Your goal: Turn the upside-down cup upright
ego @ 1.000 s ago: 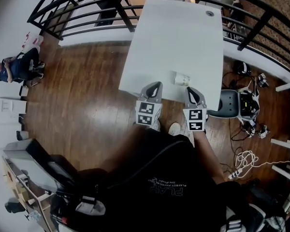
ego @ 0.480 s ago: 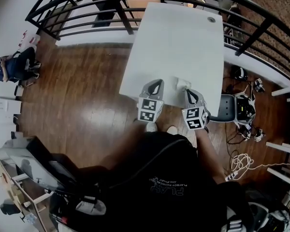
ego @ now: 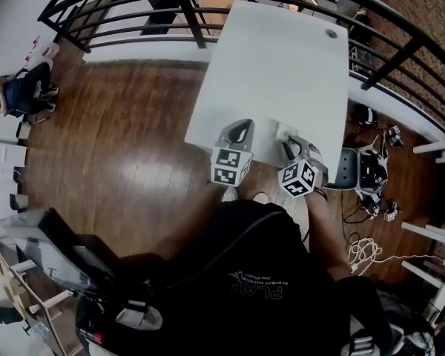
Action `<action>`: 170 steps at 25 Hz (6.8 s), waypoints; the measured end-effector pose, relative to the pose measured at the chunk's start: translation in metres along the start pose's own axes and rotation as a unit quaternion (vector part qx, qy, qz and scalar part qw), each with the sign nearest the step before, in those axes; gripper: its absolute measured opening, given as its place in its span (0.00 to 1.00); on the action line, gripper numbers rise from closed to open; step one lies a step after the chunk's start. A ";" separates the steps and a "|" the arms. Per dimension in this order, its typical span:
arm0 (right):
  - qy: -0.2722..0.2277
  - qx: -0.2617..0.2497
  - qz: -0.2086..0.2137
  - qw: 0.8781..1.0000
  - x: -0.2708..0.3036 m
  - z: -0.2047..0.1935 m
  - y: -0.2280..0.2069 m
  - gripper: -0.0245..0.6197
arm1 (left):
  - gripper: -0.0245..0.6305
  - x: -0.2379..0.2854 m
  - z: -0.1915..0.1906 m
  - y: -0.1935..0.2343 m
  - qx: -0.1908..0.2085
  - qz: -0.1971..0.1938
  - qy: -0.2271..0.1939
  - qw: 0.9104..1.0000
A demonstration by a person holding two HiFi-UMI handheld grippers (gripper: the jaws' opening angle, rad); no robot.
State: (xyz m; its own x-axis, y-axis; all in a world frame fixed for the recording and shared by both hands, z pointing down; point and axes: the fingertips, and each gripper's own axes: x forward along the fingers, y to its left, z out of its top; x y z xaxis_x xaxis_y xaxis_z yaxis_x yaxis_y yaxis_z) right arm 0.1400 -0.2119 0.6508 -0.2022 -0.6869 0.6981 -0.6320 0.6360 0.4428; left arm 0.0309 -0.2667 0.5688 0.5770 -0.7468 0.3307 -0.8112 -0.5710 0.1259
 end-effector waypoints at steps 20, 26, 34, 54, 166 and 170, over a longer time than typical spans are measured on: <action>0.094 -0.099 0.088 0.987 0.045 -0.006 0.015 0.51 | 0.04 -0.013 0.001 0.037 -0.007 0.018 -0.003 1.000; 0.110 -0.118 0.098 0.982 0.052 -0.008 0.016 0.51 | 0.04 -0.011 0.002 0.043 -0.007 0.018 -0.002 1.000; 0.112 -0.138 0.090 0.980 0.052 -0.007 0.015 0.47 | 0.04 -0.011 0.001 0.045 -0.008 0.013 -0.004 1.000; -0.017 0.138 -0.023 0.990 0.022 0.015 -0.038 0.47 | 0.04 -0.013 -0.003 0.023 0.013 -0.004 -0.001 1.000; -0.181 0.368 -0.208 0.888 -0.189 -0.005 0.088 0.06 | 0.04 -0.215 -0.077 -0.006 0.020 -0.028 0.001 0.999; -0.177 0.365 -0.215 0.888 -0.209 -0.008 0.109 0.06 | 0.04 -0.236 -0.095 -0.015 0.016 -0.033 0.007 0.999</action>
State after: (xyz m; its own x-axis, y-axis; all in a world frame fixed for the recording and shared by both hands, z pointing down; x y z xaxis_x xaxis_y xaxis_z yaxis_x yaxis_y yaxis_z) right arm 0.1197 0.0037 0.5574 0.0346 -0.9613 0.2735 -0.9984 -0.0208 0.0532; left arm -0.1023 -0.0492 0.5774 0.6277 -0.7021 0.3361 -0.7677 -0.6297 0.1183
